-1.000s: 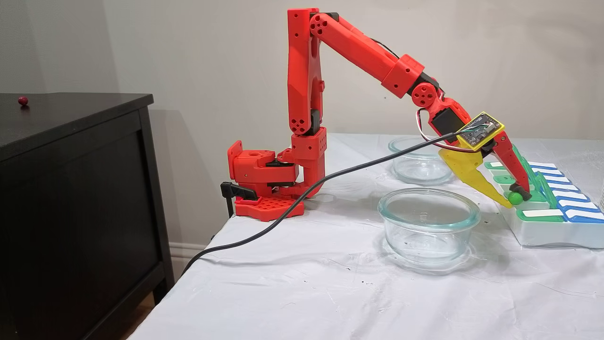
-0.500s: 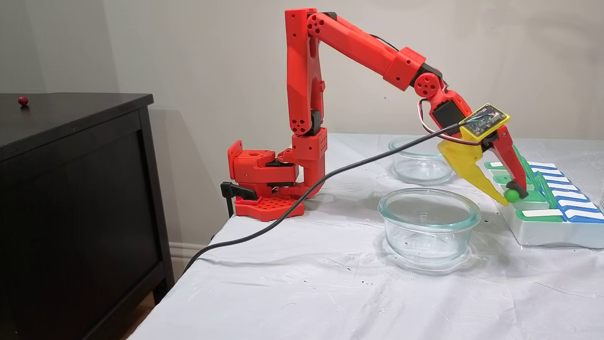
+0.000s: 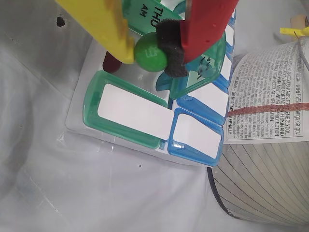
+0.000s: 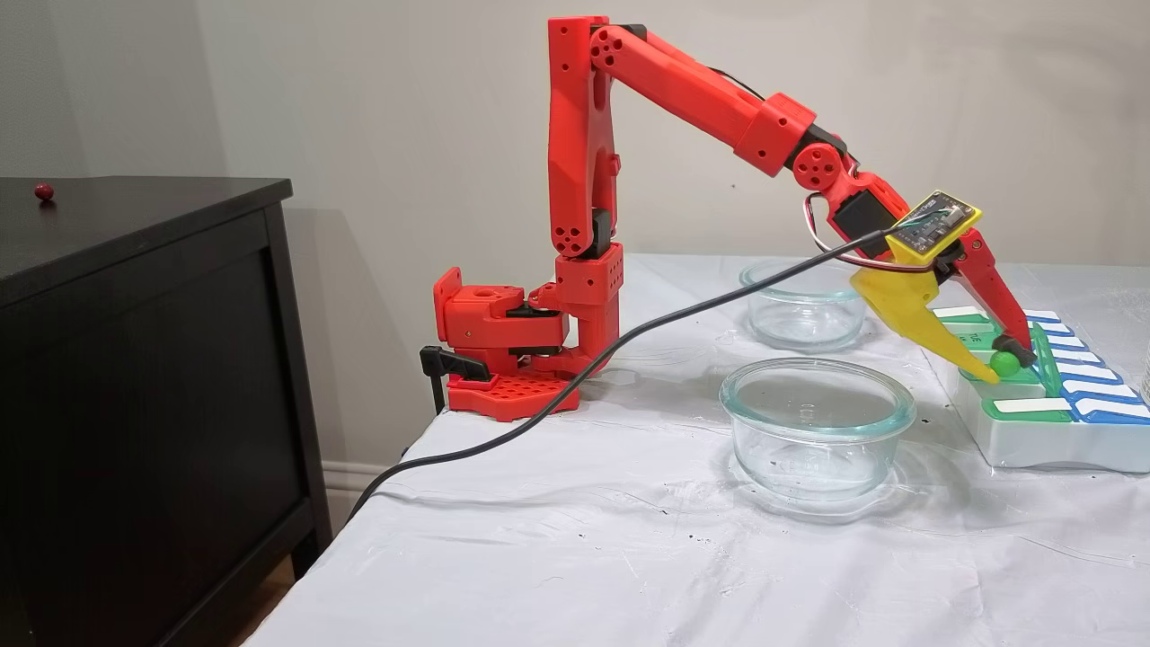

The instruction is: Sort medicines into box.

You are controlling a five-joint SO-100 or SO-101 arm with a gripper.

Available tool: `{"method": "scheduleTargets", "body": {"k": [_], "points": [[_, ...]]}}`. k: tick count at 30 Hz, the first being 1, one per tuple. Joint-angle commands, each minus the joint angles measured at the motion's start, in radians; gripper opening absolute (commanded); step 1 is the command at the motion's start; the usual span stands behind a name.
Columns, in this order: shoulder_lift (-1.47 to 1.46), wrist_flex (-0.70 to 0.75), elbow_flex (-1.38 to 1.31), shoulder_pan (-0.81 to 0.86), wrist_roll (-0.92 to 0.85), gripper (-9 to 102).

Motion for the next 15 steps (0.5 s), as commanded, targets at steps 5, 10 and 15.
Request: {"method": "scheduleTargets", "body": {"k": [5, 10, 15], "points": [[0.0, -0.035, -0.11, -0.017, -0.017, 13], [-0.005, -0.011, -0.115, -0.014, 0.002, 26], [0.029, 0.011, -0.117, -0.008, 0.018, 26]]}}
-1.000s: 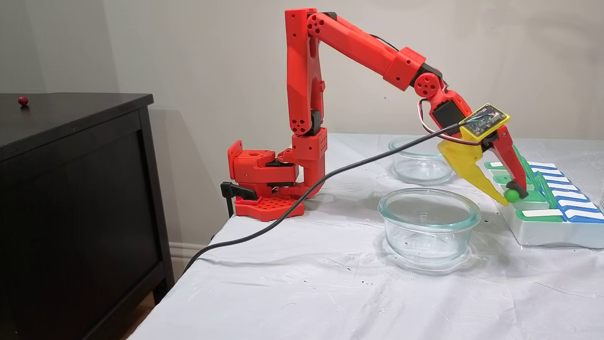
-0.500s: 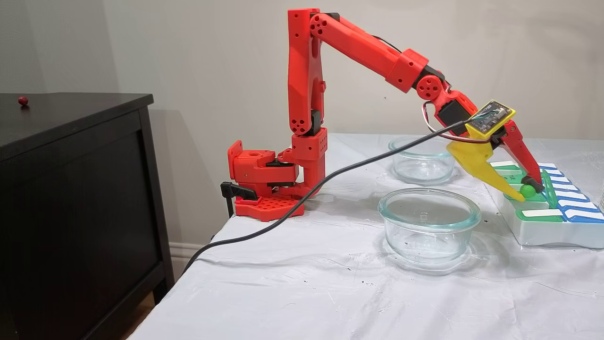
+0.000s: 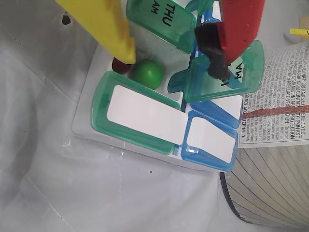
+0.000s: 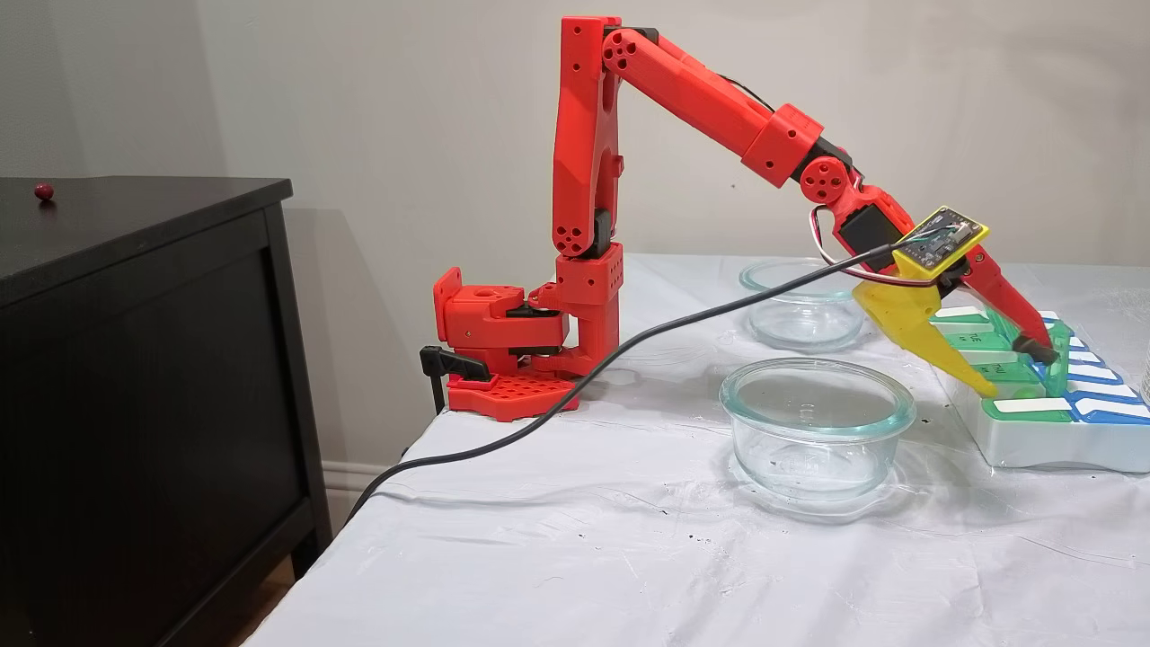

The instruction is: Sort medicines into box.

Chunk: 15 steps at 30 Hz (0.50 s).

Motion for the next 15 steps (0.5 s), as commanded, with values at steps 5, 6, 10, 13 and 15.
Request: {"method": "scheduleTargets", "body": {"k": [5, 6, 10, 13, 15], "points": [[0.215, 0.067, -0.106, 0.023, 0.109, 0], [0.258, 0.075, -0.103, 0.023, 0.135, 0], [0.402, 0.054, -0.051, -0.021, 0.227, 0], [0.391, -0.098, -0.002, -0.11, 0.267, 0], [0.345, -0.25, 0.037, -0.16, 0.311, 0]]}}
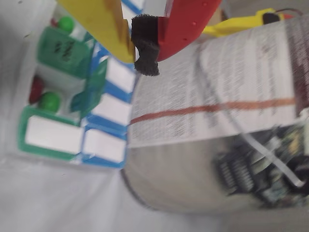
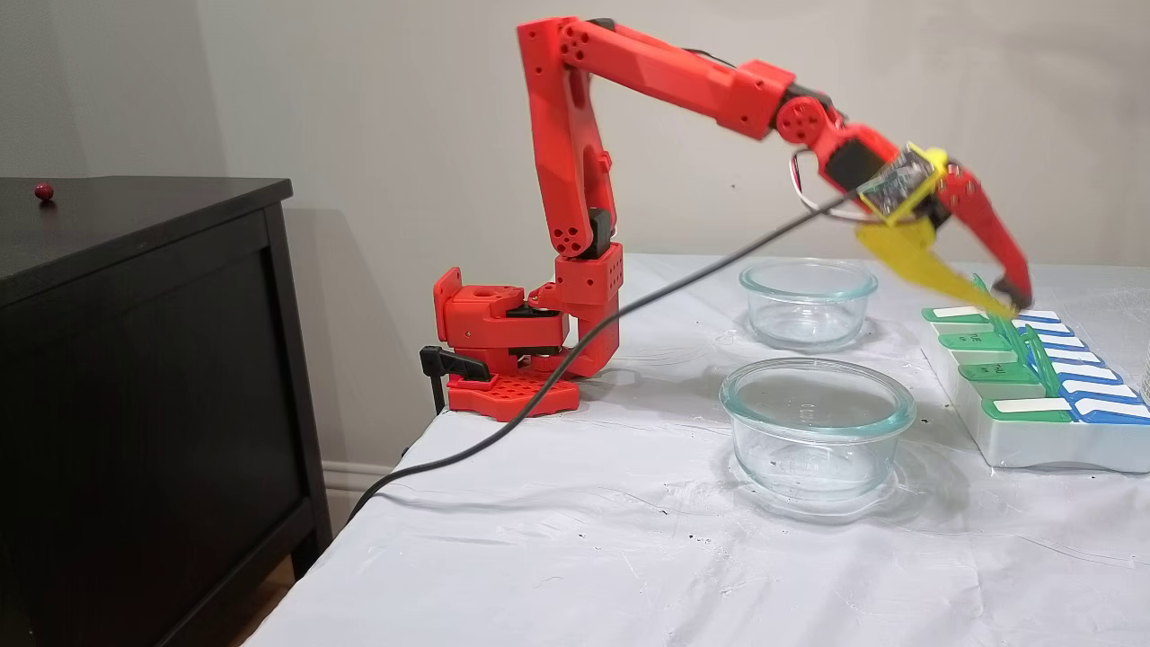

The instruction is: Sort medicines into box.

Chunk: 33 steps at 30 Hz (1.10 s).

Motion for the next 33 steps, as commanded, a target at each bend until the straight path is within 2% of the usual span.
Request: {"method": "scheduleTargets", "body": {"k": [1, 4, 7, 10, 15, 19, 23, 29, 33], "points": [[0.049, -0.302, 0.051, -0.106, 0.064, 0], [0.028, -0.566, 0.167, -0.178, 0.081, 0], [-0.015, -0.667, 0.201, -0.245, 0.071, 0], [-0.089, -0.698, 0.172, -0.278, 0.057, 0], [-0.215, -0.638, 0.048, -0.288, 0.081, 0], [-0.245, -0.663, 0.064, -0.31, 0.08, 0], [-0.23, -0.588, 0.054, -0.311, 0.067, 0], [-0.166, -0.284, 0.003, -0.322, 0.057, 0], [-0.156, -0.161, -0.021, -0.305, 0.107, 0]]}}
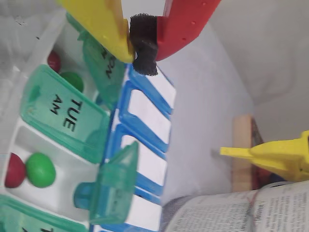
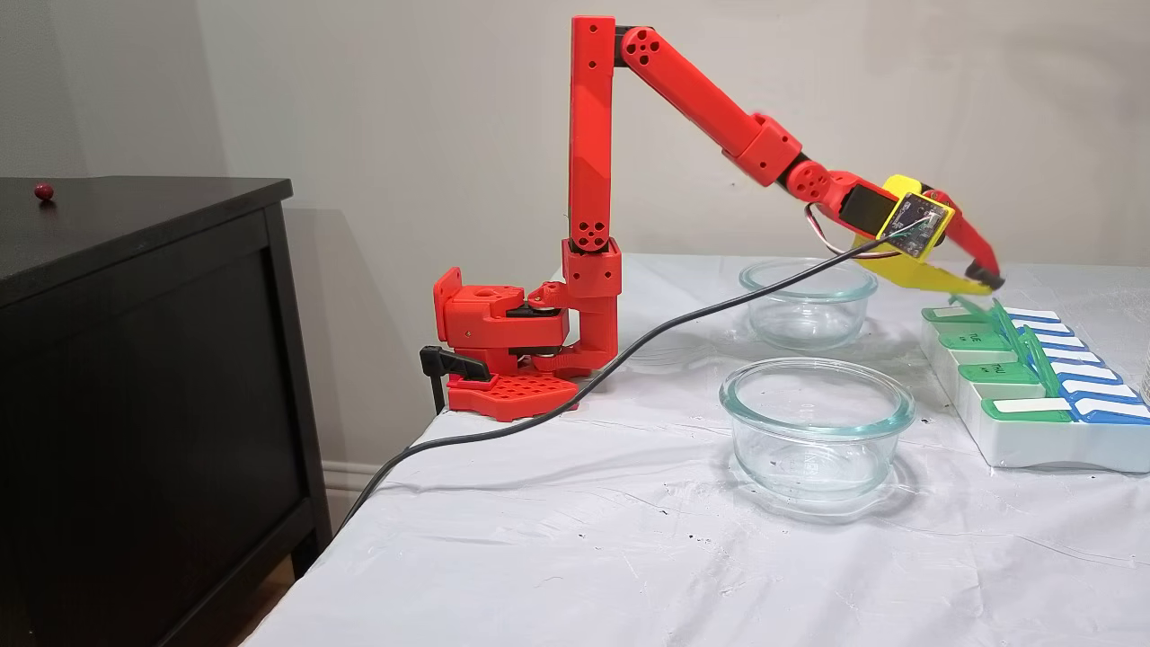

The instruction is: Sort medicines into box.

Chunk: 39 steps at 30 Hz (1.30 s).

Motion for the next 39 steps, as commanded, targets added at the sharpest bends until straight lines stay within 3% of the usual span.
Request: {"method": "scheduleTargets", "body": {"k": [1, 12, 23, 32, 35, 39], "points": [[0.12, 0.127, -0.11, 0.005, 0.038, 0], [0.051, 0.554, -0.273, 0.003, 0.114, 0], [0.017, 0.557, -0.253, -0.003, 0.104, 0], [-0.052, 0.701, -0.313, -0.003, 0.112, 0], [0.06, 0.663, -0.262, 0.009, 0.094, 0], [0.379, 0.356, -0.08, 0.091, 0.02, 0]]}}
